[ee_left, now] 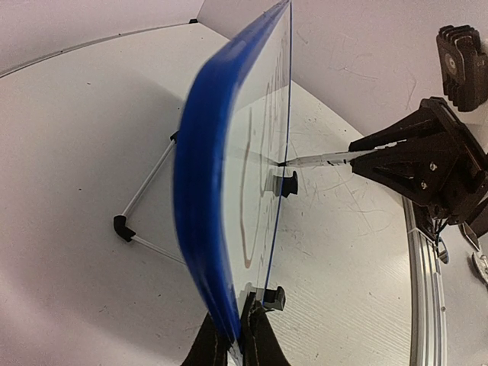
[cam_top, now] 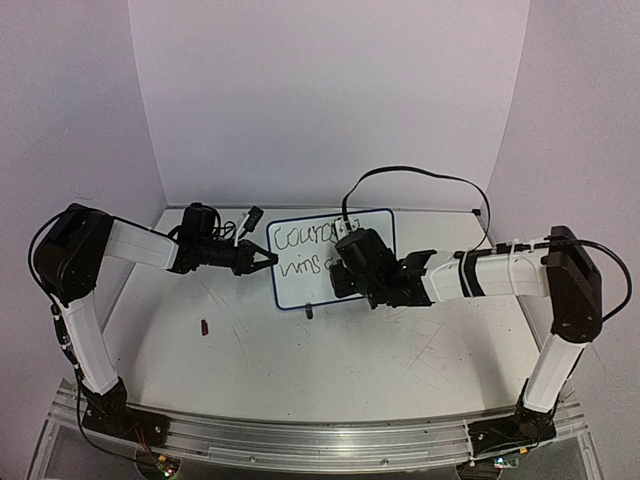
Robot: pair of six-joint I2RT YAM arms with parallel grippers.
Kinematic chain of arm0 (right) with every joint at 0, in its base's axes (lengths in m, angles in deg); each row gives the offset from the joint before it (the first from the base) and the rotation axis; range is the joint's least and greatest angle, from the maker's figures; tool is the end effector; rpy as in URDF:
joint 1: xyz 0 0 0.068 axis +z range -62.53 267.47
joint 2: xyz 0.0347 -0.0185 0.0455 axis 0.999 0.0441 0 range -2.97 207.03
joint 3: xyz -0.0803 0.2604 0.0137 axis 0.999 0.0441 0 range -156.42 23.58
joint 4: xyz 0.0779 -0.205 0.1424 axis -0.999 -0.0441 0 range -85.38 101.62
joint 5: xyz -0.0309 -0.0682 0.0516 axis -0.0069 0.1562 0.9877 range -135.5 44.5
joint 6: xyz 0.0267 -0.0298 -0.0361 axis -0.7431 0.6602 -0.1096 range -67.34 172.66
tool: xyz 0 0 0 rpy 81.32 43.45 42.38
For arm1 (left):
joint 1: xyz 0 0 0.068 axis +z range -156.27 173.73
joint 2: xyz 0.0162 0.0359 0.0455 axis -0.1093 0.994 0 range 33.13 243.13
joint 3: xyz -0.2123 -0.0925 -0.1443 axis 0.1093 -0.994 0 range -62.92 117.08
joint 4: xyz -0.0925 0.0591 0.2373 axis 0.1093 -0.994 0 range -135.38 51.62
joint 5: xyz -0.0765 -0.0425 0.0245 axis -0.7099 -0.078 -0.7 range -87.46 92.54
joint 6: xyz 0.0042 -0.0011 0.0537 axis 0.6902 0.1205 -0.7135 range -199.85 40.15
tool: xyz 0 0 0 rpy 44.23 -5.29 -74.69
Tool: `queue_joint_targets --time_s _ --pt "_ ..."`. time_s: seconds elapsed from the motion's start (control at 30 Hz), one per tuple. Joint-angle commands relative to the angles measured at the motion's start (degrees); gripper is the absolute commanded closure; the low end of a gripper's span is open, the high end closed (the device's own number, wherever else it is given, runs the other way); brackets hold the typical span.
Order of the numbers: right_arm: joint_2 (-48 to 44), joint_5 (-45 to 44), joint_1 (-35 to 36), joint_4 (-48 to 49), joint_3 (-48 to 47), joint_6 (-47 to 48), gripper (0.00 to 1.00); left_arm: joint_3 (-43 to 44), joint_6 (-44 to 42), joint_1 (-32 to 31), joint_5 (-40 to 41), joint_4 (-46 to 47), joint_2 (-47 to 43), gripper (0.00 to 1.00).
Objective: Write a sentence on the whiteboard
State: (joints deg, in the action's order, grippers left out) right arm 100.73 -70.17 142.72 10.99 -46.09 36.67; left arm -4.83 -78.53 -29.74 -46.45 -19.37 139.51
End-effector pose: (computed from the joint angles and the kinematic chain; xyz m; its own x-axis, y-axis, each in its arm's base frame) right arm 0.2440 0.3257 0.2222 -0.4633 -0.2287 -0.8562 -0.4402 0.8979 -0.0016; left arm 0.3445 -0.1786 0.1763 -0.4685 0.1869 -0.8635 0.8545 0.3442 -0.3891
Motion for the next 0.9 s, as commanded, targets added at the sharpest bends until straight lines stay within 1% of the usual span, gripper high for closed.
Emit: queue_joint_targets --time_s 0.0,0.87 --pt "-2.35 -3.71 -1.66 2.82 -2.31 0.78 1.0 1.15 -4.75 0.61 8.74 -2.57 -0.13 1.0" --pt "-2.66 -2.84 -1.67 3.35 -2.66 1.4 1.0 1.16 -4.75 0.56 8.65 -2.73 -0.15 1.0"
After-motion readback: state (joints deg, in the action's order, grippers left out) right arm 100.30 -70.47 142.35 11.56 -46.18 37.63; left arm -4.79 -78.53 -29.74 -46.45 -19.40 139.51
